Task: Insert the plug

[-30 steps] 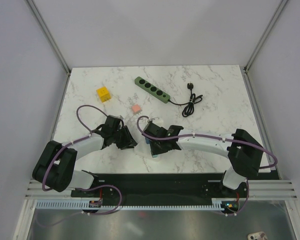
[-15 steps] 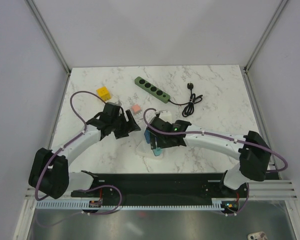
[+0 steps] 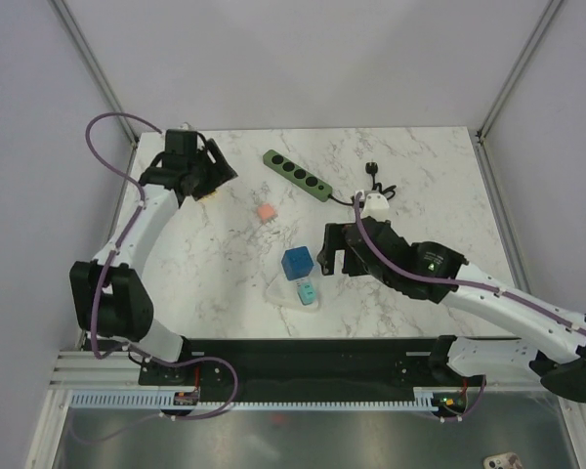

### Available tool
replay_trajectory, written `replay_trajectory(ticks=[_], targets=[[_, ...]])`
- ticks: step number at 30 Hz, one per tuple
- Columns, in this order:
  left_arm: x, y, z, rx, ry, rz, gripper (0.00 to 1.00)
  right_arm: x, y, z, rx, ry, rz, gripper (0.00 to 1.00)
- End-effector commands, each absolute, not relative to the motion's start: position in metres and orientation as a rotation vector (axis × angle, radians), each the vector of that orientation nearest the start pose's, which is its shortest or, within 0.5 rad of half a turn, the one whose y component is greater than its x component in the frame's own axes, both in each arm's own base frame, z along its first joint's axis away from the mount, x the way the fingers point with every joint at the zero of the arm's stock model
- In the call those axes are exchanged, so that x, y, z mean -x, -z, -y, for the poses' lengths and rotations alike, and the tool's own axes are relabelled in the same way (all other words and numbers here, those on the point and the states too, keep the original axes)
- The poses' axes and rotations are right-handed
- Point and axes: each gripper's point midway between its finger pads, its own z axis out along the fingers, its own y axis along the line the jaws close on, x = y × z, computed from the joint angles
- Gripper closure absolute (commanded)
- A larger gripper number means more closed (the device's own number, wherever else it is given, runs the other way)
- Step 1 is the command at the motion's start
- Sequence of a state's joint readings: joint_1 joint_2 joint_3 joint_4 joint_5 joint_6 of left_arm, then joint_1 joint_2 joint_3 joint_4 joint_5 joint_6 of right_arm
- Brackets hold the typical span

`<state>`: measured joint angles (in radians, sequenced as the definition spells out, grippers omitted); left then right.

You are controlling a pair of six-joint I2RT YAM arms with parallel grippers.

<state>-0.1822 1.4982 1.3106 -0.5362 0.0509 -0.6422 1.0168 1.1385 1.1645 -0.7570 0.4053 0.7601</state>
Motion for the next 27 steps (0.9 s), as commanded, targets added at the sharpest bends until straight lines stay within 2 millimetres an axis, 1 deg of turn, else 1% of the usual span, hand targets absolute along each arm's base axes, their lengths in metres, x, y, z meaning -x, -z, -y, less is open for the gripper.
replay_trajectory(ticks=[1,2,3,4,5,6,7,8,9,10,11,12,13,15,18,19,20,24,25,27], targets=[[-0.447,-0.198,0.062,0.522,0.248,-2.261,0.24,-0.204,-0.232,-0.245,0.132,-0.518,-2.218,0.02],[-0.457,-0.18,0.056,0.53,0.199,-2.296,0.24,-0.205,-0.231,-0.248,0.138,-0.531,-2.209,0.02],[-0.469,-0.182,0.045,0.541,0.151,-2.282,0.23,-0.205,-0.231,-0.247,0.156,-0.526,-2.203,0.02],[-0.475,-0.174,0.04,0.548,0.13,-2.3,0.23,-0.206,-0.23,-0.247,0.164,-0.52,-2.199,0.02],[-0.48,-0.15,0.036,0.556,0.099,-2.359,0.22,-0.207,-0.23,-0.249,0.174,-0.517,-2.194,0.02],[-0.485,-0.144,0.029,0.569,0.079,-2.369,0.2,-0.208,-0.229,-0.249,0.187,-0.506,-2.192,0.02],[-0.493,-0.146,0.024,0.559,0.055,-2.364,0.16,-0.21,-0.227,-0.249,0.21,-0.492,-2.189,0.02],[-0.496,-0.137,0.02,0.567,0.029,-2.378,0.14,-0.211,-0.228,-0.25,0.22,-0.488,-2.181,0.02],[-0.498,-0.122,0.014,0.577,-0.007,-2.408,0.12,-0.212,-0.226,-0.251,0.232,-0.475,-2.18,0.02],[-0.505,-0.123,0.008,0.582,-0.034,-2.398,0.11,-0.215,-0.225,-0.25,0.236,-0.46,-2.176,0.02],[-0.508,-0.119,0.005,0.593,-0.047,-2.401,0.11,-0.216,-0.224,-0.251,0.25,-0.451,-2.171,0.02],[-0.508,-0.105,-0.002,0.614,-0.069,-2.433,0.11,-0.217,-0.221,-0.252,0.261,-0.442,-2.174,0.02],[-0.515,-0.108,-0.005,0.633,-0.064,-2.416,0.12,-0.218,-0.221,-0.253,0.268,-0.436,-2.171,0.02],[-0.52,-0.105,-0.01,0.644,-0.074,-2.415,0.12,-0.221,-0.217,-0.255,0.283,-0.424,-2.172,0.02],[-0.53,-0.094,-0.01,0.625,-0.08,-2.431,0.13,-0.223,-0.211,-0.258,0.296,-0.412,-2.177,0.02],[-0.536,-0.095,-0.009,0.614,-0.069,-2.425,0.15,-0.224,-0.21,-0.259,0.298,-0.409,-2.177,0.02],[-0.537,-0.082,-0.005,0.603,-0.05,-2.454,0.16,-0.226,-0.208,-0.262,0.298,-0.41,-2.179,0.02],[-0.539,-0.068,-0.003,0.596,-0.042,-2.482,0.23,-0.229,-0.202,-0.265,0.306,-0.405,-2.189,0.02],[-0.538,-0.066,-0.002,0.583,-0.038,-2.492,0.3,-0.23,-0.202,-0.266,0.308,-0.405,-2.191,0.02],[-0.537,-0.068,0.002,0.567,-0.016,-2.498,0.35,-0.231,-0.2,-0.266,0.307,-0.399,-2.196,0.02]])
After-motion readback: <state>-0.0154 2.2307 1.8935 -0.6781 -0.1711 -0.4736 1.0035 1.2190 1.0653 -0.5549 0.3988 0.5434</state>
